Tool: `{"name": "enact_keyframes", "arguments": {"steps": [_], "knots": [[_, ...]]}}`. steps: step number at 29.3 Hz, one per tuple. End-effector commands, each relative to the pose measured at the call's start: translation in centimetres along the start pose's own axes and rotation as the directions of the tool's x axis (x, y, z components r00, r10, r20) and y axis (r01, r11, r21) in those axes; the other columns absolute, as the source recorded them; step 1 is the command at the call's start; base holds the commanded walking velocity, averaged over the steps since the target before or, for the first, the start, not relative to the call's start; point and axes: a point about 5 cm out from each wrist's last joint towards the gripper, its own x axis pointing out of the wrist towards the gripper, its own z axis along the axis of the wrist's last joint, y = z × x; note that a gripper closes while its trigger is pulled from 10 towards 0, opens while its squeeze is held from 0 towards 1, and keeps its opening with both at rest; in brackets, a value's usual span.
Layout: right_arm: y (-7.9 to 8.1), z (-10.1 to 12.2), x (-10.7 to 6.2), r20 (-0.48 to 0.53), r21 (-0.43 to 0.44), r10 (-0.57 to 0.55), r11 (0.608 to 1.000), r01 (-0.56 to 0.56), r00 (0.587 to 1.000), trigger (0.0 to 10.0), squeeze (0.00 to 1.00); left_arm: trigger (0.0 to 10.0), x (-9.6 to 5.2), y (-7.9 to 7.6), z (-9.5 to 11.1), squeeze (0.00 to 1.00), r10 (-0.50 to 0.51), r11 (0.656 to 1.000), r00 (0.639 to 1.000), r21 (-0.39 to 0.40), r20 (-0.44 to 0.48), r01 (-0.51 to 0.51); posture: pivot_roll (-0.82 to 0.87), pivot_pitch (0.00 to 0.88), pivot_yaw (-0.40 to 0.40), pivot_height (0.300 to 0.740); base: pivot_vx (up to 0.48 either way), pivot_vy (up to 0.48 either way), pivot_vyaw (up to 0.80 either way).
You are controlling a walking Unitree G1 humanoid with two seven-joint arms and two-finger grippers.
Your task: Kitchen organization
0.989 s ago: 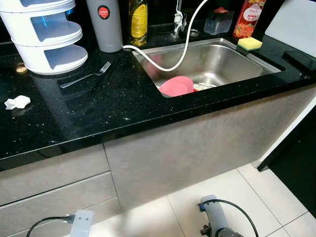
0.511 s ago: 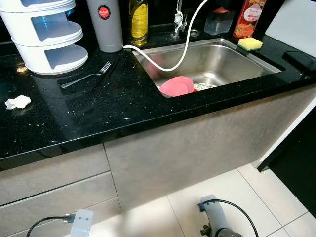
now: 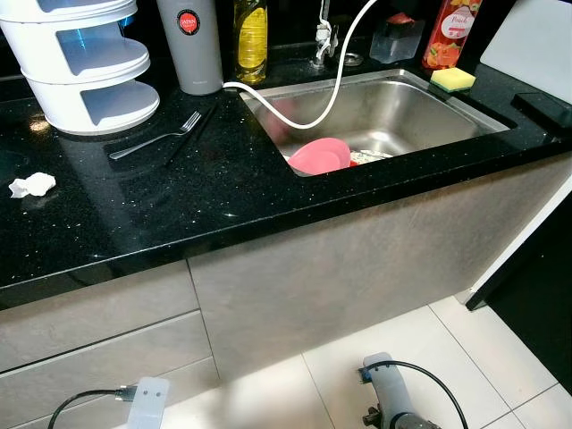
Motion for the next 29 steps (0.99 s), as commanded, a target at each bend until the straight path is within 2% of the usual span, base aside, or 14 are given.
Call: {"name": "enact_keyframes", "arguments": {"steps": [1, 9, 23, 29], "knots": [[-0.04, -0.24, -0.03, -0.016, -0.004, 0.002, 1.0, -0.002, 1.0, 10.0, 0.0, 10.0, 0.08, 0.31, 0.24, 0.0, 0.009, 1.0, 1.0, 0.013, 0.007, -0.009, -0.04, 0.0, 0.002, 0.74, 0.0, 0.0, 0.0], [0.12, -0.18, 0.0, -0.013, -0.004, 0.004, 1.0, -0.004, 1.0, 10.0, 0.0, 10.0, 0.22, 0.39, 0.86, 0.0, 0.011, 1.0, 1.0, 0.013, 0.026, -0.012, -0.03, 0.0, 0.004, 0.74, 0.0, 0.0, 0.0], [0.01, -0.24, -0.02, -0.017, -0.019, 0.002, 1.0, -0.002, 1.0, 10.0, 0.0, 10.0, 0.12, 0.9, 0.36, 0.0, 0.015, 1.0, 1.0, 0.009, 0.011, -0.015, -0.03, 0.0, -0.007, 0.74, 0.0, 0.0, 0.0], [0.06, -0.23, -0.01, -0.016, -0.023, 0.004, 1.0, -0.005, 1.0, 10.0, 0.0, 10.0, 0.37, 0.05, 1.22, 0.0, 0.006, 1.0, 1.0, 0.01, 0.015, -0.006, -0.03, 0.0, -0.007, 0.74, 0.0, 0.0, 0.0]]}}
